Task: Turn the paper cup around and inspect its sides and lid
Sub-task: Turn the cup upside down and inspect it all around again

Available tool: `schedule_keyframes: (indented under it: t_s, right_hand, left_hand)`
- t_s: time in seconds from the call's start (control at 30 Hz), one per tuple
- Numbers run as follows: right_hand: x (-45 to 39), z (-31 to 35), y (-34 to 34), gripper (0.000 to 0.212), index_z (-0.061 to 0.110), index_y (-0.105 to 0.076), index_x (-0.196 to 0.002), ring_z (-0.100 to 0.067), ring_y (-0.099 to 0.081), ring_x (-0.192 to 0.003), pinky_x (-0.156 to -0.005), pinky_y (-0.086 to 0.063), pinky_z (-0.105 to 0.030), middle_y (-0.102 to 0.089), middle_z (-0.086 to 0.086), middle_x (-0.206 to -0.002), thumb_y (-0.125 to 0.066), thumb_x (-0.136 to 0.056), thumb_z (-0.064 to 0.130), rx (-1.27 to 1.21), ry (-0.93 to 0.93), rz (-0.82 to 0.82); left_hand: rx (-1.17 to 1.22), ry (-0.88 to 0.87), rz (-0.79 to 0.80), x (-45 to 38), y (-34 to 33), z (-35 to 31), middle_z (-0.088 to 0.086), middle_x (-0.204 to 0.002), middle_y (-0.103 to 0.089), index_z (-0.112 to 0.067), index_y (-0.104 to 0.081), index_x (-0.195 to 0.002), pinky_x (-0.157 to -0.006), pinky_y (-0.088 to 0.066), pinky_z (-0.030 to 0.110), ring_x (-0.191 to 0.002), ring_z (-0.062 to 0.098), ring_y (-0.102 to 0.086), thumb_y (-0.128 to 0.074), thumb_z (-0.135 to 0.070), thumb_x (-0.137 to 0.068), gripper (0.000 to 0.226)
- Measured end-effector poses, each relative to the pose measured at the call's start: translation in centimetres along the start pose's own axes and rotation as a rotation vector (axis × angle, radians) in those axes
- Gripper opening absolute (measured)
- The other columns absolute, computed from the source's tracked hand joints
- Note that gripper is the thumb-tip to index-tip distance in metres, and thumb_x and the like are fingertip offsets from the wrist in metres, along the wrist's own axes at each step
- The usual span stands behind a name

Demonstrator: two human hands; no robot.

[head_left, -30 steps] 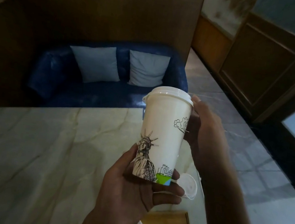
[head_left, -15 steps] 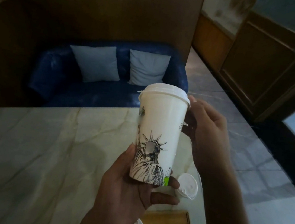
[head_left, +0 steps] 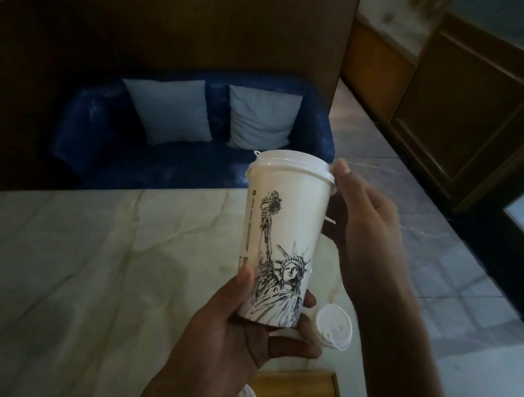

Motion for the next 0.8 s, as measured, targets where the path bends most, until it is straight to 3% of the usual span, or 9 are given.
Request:
schedule_keyframes:
  t_s: [0.1,0.2,0.27,0.43,0.6,0.7,0.8]
  right_hand:
    - [0.0,0.3,-0.1,0.029,0.036,-0.081,-0.089,-0.028,-0.077,-0.103,-0.094,-0.062,-0.049,-0.080,-0.009,-0.105,-0.056,-0.099,0.045,0.025,0.016,0.001]
    - [0.0,0.6,0.2,0.029,0.034,-0.081,-0.089,-0.026,-0.078,-0.100,-0.091,-0.063,-0.046,-0.081,-0.007,-0.101,-0.056,-0.103,0.037,0.052,0.034,-0.018]
    - [0.0,0.7,0.4,0.029,0.031,-0.081,-0.093,-0.024,-0.078,-0.098,-0.087,-0.064,-0.042,-0.082,-0.006,-0.101,-0.055,-0.106,0.032,0.072,0.050,-0.036]
    - [0.2,1.6,0.8,0.028,0.033,-0.078,-0.098,-0.016,-0.079,-0.095,-0.077,-0.063,-0.026,-0.083,0.002,-0.100,-0.053,-0.107,0.024,0.148,0.120,-0.073]
    - [0.2,1.4,0.5,0.033,0.034,-0.080,-0.096,-0.016,-0.079,-0.097,-0.080,-0.063,-0.030,-0.083,0.000,-0.102,-0.050,-0.104,0.044,0.136,0.086,-0.035]
    - [0.3,1.4,0.3,0.039,0.030,-0.081,-0.090,-0.015,-0.080,-0.093,-0.077,-0.062,-0.020,-0.083,-0.003,-0.099,-0.054,-0.094,0.059,0.113,0.057,-0.004]
    - [0.3,1.3,0.3,0.046,0.021,-0.078,-0.090,-0.017,-0.080,-0.088,-0.076,-0.060,-0.017,-0.082,-0.006,-0.093,-0.057,-0.087,0.061,0.121,0.048,0.009]
  left_hand:
    - [-0.020,-0.029,-0.034,-0.1,0.0,-0.4,0.028,-0.099,-0.065,0.001,-0.060,-0.120,-0.071,-0.057,0.050,-0.078,0.037,-0.065,-0.075,-0.042,-0.077,0.063]
    - [0.032,-0.021,-0.090,-0.2,0.7,-0.3,0.034,-0.103,-0.062,0.008,-0.050,-0.128,-0.072,-0.054,0.053,-0.081,0.041,-0.063,-0.063,-0.049,-0.081,0.074]
    - [0.029,-0.025,-0.113,-0.1,1.1,-0.4,0.036,-0.105,-0.061,0.008,-0.050,-0.129,-0.072,-0.053,0.053,-0.082,0.042,-0.063,-0.054,-0.046,-0.083,0.071]
    - [-0.016,-0.040,-0.157,-0.1,1.5,-0.5,0.036,-0.109,-0.062,0.003,-0.053,-0.128,-0.069,-0.055,0.053,-0.083,0.042,-0.066,-0.053,-0.043,-0.085,0.063]
    - [-0.091,-0.053,-0.191,-0.1,1.8,-0.7,0.032,-0.109,-0.064,-0.003,-0.058,-0.125,-0.063,-0.057,0.050,-0.082,0.043,-0.066,-0.060,-0.042,-0.083,0.058]
    - [-0.147,-0.072,-0.194,-0.1,1.6,-0.8,0.029,-0.106,-0.067,-0.005,-0.063,-0.120,-0.057,-0.058,0.045,-0.079,0.041,-0.067,-0.057,-0.045,-0.077,0.058]
    - [-0.159,-0.088,-0.201,0.0,1.8,-0.8,0.029,-0.105,-0.067,-0.005,-0.066,-0.116,-0.055,-0.058,0.044,-0.078,0.041,-0.068,-0.058,-0.043,-0.077,0.055]
Point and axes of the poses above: each hand's wrist, its own x-axis away from the middle knuckle, its own y-axis out of the back of the hand, z = x × y, the point moved 10 cm from there along -x, towards the middle knuckle
